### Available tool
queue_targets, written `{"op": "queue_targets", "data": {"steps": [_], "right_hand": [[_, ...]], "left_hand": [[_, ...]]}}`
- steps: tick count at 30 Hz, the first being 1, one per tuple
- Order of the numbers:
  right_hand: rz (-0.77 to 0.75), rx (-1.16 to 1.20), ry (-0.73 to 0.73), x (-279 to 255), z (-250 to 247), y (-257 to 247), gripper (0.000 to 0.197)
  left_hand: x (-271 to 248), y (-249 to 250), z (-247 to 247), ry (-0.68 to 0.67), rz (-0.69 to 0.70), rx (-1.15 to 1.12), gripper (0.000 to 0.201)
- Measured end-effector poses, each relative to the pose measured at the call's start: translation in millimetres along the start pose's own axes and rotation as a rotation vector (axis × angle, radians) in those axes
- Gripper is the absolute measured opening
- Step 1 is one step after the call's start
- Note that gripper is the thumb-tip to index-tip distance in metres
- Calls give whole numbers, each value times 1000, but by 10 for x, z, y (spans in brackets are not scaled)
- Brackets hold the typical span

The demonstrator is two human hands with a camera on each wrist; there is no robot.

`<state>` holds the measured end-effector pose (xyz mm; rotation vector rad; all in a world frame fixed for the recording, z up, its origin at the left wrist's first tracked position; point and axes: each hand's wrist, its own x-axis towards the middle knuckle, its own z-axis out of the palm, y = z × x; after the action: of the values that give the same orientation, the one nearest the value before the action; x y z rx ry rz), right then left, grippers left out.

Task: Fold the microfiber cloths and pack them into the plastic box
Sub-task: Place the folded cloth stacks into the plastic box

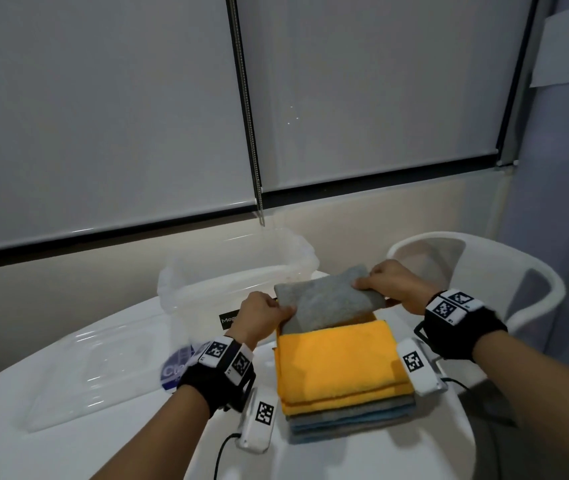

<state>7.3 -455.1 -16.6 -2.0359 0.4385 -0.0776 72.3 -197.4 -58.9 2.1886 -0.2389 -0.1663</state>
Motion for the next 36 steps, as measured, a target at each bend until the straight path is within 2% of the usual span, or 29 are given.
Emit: {"op": "queue_targets", "data": {"steps": [3, 6, 9, 11, 13, 15, 19, 21, 23, 24, 26, 29, 31, 36], "right_hand": [[-13, 98, -32, -103, -47, -176, 33], [-35, 204, -78, -219, -75, -370, 25], [-135, 264, -126, -299, -103, -593, 26], [-208, 270, -137, -347, -125, -769, 26], [-268, 288, -138, -396, -166, -960, 33], [-325, 315, -158, -443, -212, -1161, 36], [-412, 391, -229, -496, -240, -1563, 22], [-445, 425, -261, -472, -213, -1741, 22], [-456, 435, -276, -431, -170, -1849, 21], [-453, 429, -288, -390, -119, -1899, 17], [-419, 401, -323, -282, 1, -1950, 13], [-337, 208, -356, -54, 236, -1955, 23], [-310, -5, -337, 110, 397, -1941, 26], [-232, -296, -313, 545, 810, -1979, 26]], "left_hand": [[-3, 44, -27, -63, 26, 161, 27], [-26, 150, -39, -14, 80, 282, 23], [-111, 296, -72, 48, 157, 324, 40], [-193, 377, -132, 64, 183, 270, 49], [-273, 441, -230, 71, 180, 149, 49], [-375, 508, -376, 32, 125, -90, 50], [-521, 557, -740, -167, 17, -567, 57], [-536, 566, -947, -236, -26, -782, 55], [-524, 589, -1130, -212, -23, -986, 47], [-488, 585, -1244, -153, 8, -1020, 41], [-365, 552, -1458, -22, 80, -981, 36], [-147, 466, -1737, 123, 121, -846, 47], [5, 399, -1850, 222, 111, -654, 54], [445, 140, -1962, 327, 38, -84, 42]]}}
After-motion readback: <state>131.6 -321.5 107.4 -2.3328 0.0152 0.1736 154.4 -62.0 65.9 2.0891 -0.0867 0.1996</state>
